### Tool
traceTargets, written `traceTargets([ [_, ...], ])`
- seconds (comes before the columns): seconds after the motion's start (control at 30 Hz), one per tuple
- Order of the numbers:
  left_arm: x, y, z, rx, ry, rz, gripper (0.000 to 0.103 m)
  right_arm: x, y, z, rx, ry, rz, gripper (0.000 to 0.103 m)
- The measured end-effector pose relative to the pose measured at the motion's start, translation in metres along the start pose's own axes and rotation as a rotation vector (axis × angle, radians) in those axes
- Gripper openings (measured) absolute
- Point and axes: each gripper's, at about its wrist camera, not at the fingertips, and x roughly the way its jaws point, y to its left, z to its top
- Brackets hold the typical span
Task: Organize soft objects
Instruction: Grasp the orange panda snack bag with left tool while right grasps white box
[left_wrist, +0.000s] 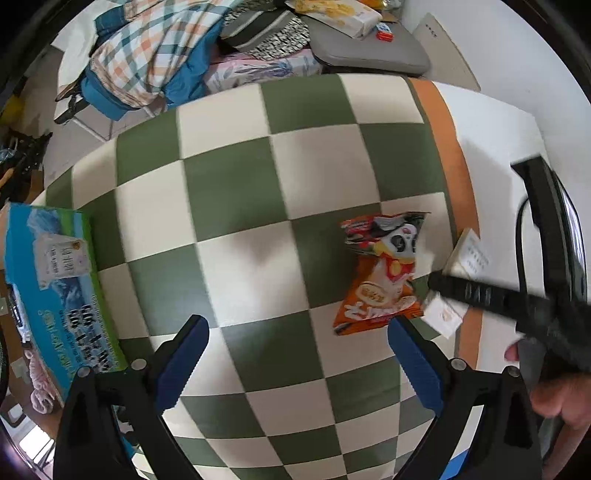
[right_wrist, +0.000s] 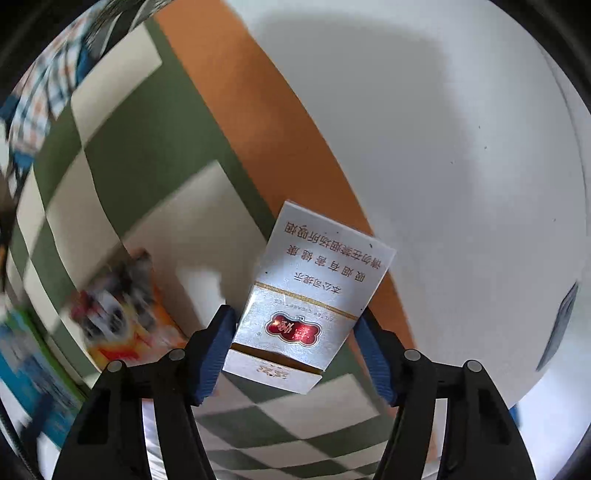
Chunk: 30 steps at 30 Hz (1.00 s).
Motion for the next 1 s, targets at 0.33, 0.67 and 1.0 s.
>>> traceTargets([
  [0.33,0.049,-0.055,0.036,0.086,0.107,-0.028,0.099,-0.005,0.000,-0.014,-0.096,-0.012,-0.032,0.073],
  [0.67,0.064,-0.089,0.040,0.187,0.074,0.090,0.050,-0.018,0.000,-0.006,0.000,-0.041,0.011,0.079],
  [1.0,0.058,-0.096,0.018,0.187,0.030,0.091,0.041,-0.040,0.027,-0.014,-0.020,-0.070,-0.012,0.060],
])
